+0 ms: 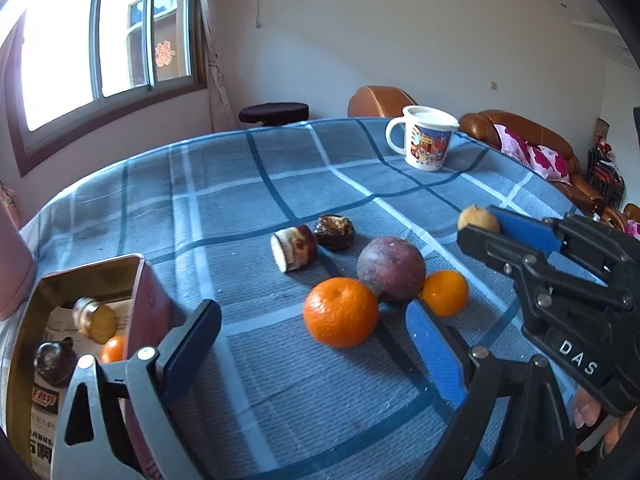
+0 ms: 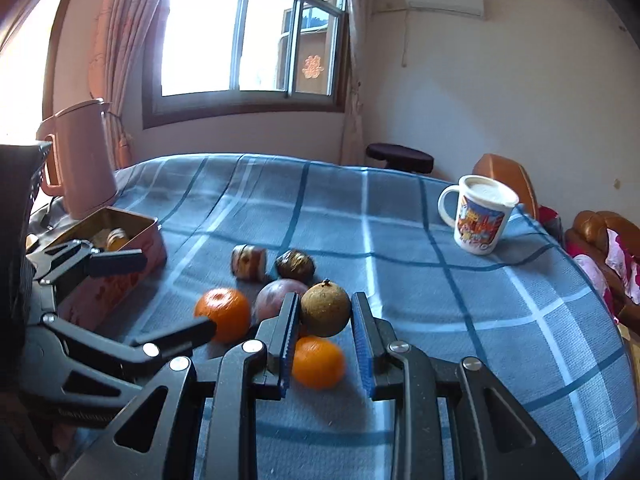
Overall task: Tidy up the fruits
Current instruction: 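Grasp the small brown pear with the right gripper while the left gripper grasps the large orange, then lift the orange and the pear off the table with both grippers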
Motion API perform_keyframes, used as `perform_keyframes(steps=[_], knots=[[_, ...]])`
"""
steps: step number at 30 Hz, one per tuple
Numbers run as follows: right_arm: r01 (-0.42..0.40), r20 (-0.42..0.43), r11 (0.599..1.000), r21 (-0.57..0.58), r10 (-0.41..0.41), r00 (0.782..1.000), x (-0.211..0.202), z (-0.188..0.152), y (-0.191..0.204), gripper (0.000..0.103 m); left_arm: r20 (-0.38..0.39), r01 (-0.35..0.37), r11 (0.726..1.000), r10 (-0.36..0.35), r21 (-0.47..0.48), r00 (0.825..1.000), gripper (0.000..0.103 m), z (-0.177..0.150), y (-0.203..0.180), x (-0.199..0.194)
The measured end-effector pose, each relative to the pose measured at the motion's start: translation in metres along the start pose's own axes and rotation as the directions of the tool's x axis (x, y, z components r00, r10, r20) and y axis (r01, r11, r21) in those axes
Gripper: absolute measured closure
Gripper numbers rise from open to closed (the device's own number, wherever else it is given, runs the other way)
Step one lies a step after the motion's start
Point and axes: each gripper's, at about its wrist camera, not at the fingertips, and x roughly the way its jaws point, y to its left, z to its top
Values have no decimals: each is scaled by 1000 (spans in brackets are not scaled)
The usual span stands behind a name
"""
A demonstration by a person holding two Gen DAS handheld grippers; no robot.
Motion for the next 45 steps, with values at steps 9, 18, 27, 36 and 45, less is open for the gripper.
perform_keyframes(steps=[9, 18, 27, 36, 45], knots=[[-13, 24, 999, 52, 11, 1000, 11, 1, -8, 75, -128, 60, 998, -57, 17, 990, 25, 6, -9, 36], [-52, 7, 998, 28, 52, 999, 14, 1, 0, 75, -100, 118, 991, -125, -70, 987, 52, 5, 8, 30], [-80, 48, 996, 36, 79, 996, 7, 0, -2, 75, 9, 98, 990, -97, -105, 995, 52, 2, 19, 7], [-108, 86, 993, 44, 104, 991, 1, 0, -4, 75, 88, 51, 996, -44, -79, 995, 52, 1, 16, -9], [-115, 127, 993, 38, 109, 986, -7, -1, -3, 75, 145, 9, 998, -1, -59, 989, 52, -1, 11, -21]])
